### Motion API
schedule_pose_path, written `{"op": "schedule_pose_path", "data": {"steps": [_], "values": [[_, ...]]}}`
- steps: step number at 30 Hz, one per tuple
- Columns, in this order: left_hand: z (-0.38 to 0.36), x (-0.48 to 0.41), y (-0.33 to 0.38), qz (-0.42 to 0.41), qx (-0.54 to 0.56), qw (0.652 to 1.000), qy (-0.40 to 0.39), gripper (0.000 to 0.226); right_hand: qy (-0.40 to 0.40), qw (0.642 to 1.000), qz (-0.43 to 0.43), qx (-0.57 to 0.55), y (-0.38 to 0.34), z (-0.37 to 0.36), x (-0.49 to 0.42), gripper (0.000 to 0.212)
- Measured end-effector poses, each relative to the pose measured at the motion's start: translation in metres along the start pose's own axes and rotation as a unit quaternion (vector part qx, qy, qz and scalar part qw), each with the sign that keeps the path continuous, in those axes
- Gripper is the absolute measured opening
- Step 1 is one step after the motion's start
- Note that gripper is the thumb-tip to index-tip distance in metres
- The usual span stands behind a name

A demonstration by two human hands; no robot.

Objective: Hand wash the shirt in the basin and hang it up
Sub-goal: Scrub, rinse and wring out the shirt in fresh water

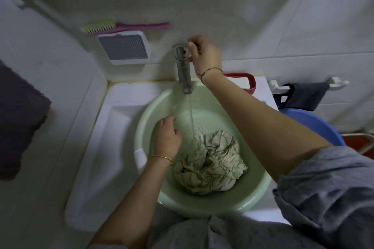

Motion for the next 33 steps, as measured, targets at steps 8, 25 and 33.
{"op": "schedule_pose_path", "data": {"steps": [8,25,33], "values": [[-0.0041,0.0008,-0.0002,-0.016,-0.007,1.000,0.007,0.043,-0.010,0.984,0.071,0.161,-0.0006,0.0085,0.0028,0.033],[-0.0073,-0.0003,-0.0063,-0.020,-0.013,1.000,0.004,0.043,0.006,0.977,0.064,0.205,0.0002,0.0092,0.0013,0.031],[-0.0072,-0.0008,-0.0068,-0.022,-0.014,1.000,0.002,0.043,0.005,0.978,0.053,0.204,0.0012,0.0087,0.0015,0.031]]}}
Point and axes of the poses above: each hand's wrist, its own x-axis away from the middle knuckle, its own z-axis out of the back of the hand, y = z × x, the point moved 5 cm from there along -x, towards the middle knuckle, and after that the axes turned 2 degrees about x, right-handed, at the moved point
